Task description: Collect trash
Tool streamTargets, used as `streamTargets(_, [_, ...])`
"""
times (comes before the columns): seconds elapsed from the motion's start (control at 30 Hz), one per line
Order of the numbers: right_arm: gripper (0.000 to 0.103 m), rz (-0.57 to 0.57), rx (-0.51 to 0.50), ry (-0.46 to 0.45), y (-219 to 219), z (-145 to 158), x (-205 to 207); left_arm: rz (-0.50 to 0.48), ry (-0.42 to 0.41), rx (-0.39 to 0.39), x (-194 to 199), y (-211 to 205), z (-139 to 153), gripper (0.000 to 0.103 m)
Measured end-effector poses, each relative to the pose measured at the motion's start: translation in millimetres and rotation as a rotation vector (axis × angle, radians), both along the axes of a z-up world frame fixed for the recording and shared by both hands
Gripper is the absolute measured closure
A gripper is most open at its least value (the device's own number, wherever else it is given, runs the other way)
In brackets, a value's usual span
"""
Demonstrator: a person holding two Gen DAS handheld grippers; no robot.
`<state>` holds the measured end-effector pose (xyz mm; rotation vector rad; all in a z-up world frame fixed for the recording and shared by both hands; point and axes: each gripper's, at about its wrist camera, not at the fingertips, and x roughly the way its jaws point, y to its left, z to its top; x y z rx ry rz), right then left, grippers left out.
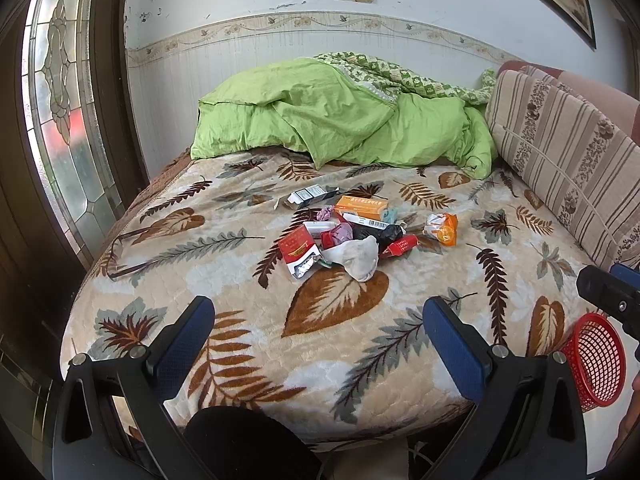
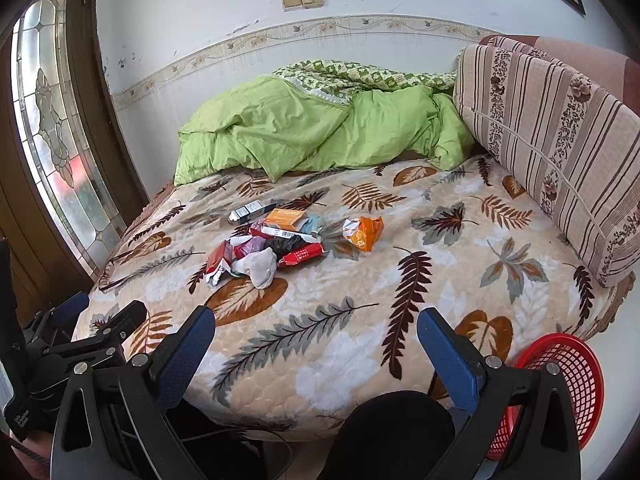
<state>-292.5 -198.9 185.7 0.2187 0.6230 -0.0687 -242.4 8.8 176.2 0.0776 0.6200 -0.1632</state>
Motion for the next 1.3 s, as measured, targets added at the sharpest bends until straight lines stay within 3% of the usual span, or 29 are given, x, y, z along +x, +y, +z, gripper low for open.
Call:
streamTargets(0.67, [0.001,0.004,0.002,0.011,6,-2,1,0.022,0.051,-0.006,-3,-5,-10,0.000])
streamTargets(1.0, [0.001,0.011,0.012,0.029,7,-4,9,0.015,0.095,-0.027,17,8,-7,0.000])
streamTargets(1.3, [0.003,0.033,0.069,0.082,-7,-22,39,-0.002,0.145,-0.064,45,20,-25,0.000])
